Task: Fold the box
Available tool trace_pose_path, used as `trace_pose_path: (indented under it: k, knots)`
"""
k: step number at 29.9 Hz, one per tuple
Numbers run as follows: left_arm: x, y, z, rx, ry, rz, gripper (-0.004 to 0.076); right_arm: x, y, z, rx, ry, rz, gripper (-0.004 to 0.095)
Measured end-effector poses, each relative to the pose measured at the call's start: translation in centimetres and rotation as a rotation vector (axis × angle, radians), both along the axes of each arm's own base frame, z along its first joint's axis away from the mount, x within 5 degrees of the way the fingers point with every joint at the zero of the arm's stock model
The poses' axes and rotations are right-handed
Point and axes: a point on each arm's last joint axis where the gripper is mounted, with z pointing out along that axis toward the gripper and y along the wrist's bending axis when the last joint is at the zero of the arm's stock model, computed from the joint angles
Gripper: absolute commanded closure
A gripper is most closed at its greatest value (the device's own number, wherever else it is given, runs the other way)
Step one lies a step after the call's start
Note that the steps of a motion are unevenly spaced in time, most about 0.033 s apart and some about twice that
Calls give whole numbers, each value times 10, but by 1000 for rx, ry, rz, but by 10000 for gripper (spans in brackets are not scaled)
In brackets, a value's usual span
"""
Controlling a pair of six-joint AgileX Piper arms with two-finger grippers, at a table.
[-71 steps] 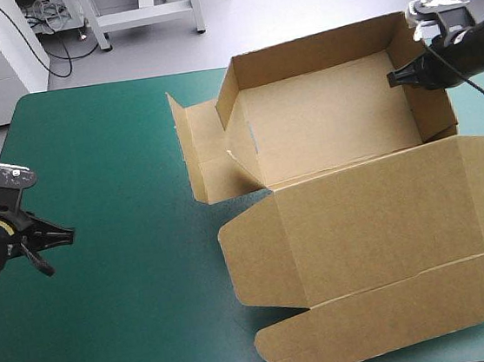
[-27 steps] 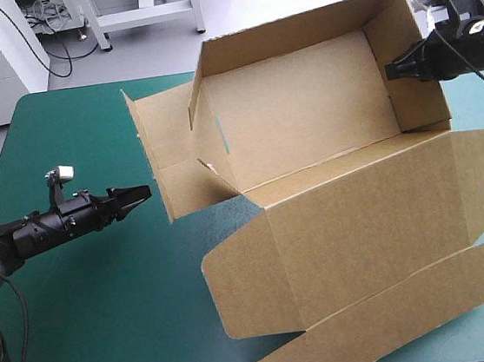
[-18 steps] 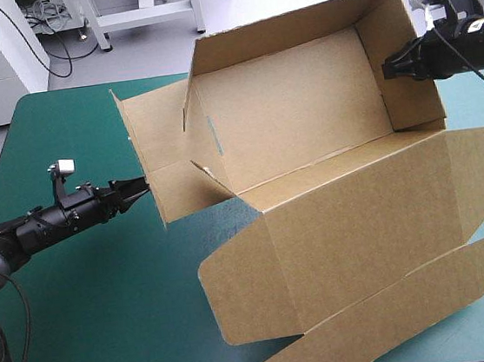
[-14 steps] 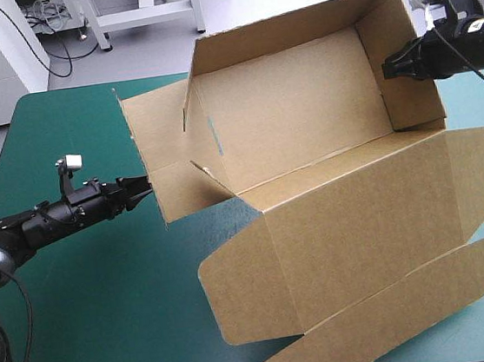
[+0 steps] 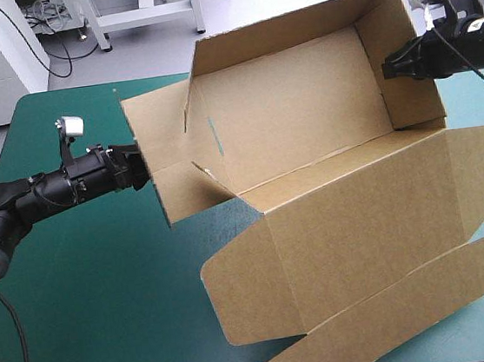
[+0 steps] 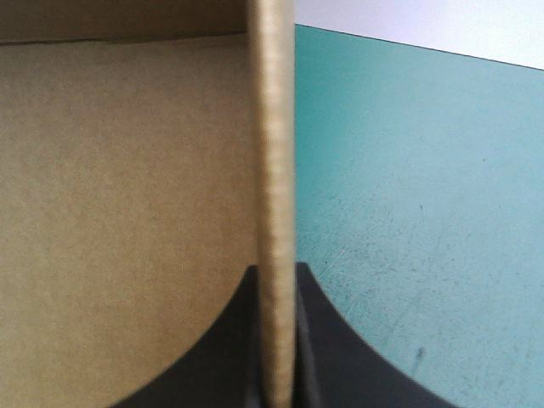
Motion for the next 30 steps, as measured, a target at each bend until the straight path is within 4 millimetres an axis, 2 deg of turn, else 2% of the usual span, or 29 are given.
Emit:
trace_pose_path:
  k: [7, 13, 19, 25, 30]
  knots:
    - [-8, -13, 32, -7, -80, -46, 81, 2, -2, 2, -6, -29, -21, 903]
    - [-10, -21, 50, -10, -121, -77, 81, 5, 0, 3, -10, -56, -38, 903]
    - [-12, -27, 66, -16, -155, -105, 81, 9, 27, 5, -55, -101, -49, 904]
    - [-13, -28, 69, -28, -134, -111, 82, 11, 51, 9, -59, -166, -44, 904]
    - [-11, -27, 70, -9, -112, -86, 86, 12, 59, 12, -55, -205, -41, 903]
